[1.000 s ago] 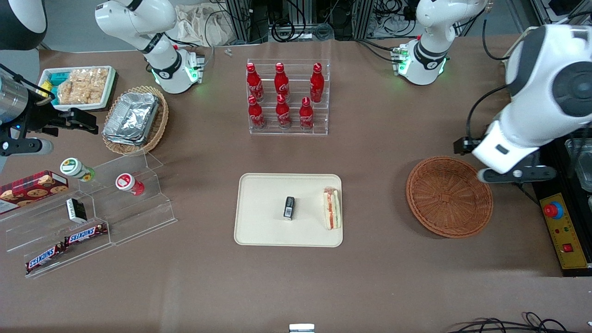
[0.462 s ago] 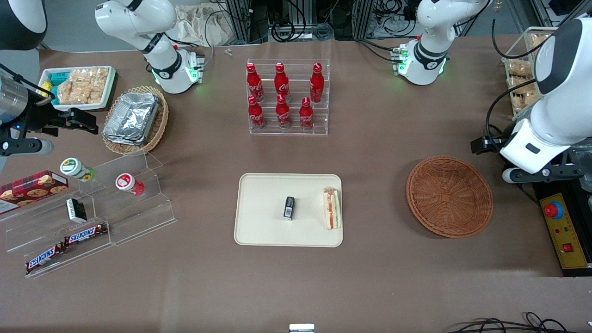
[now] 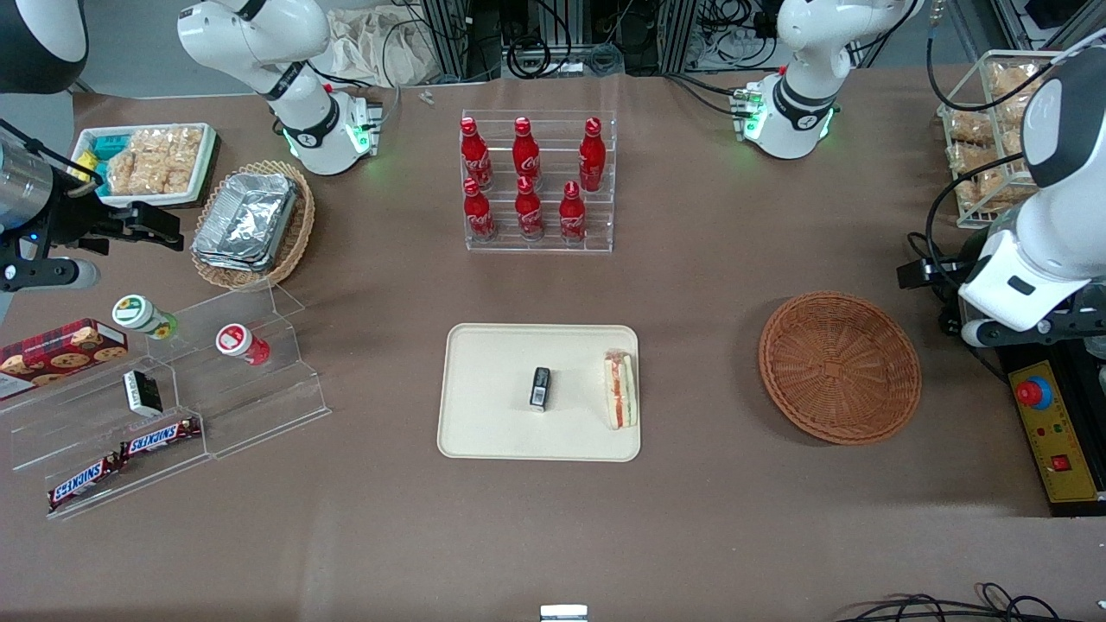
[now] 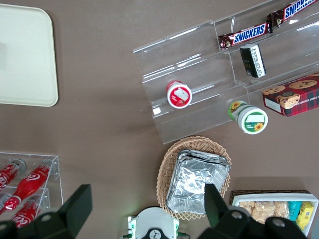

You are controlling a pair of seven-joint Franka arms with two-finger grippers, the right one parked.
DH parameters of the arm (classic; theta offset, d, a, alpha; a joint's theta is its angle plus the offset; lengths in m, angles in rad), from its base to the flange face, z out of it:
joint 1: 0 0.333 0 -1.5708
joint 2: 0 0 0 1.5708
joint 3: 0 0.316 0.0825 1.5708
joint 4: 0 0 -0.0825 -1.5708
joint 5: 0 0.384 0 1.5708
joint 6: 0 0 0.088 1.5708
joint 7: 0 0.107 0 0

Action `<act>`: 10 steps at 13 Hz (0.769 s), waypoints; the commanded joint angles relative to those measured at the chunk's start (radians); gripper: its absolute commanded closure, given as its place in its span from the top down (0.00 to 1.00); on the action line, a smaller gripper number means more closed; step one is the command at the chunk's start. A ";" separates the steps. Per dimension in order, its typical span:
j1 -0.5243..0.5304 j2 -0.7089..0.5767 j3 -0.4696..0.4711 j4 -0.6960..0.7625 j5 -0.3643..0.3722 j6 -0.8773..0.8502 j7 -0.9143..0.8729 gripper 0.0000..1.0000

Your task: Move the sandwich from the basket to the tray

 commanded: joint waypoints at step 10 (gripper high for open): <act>-0.197 -0.049 0.297 -0.005 -0.070 0.007 0.191 1.00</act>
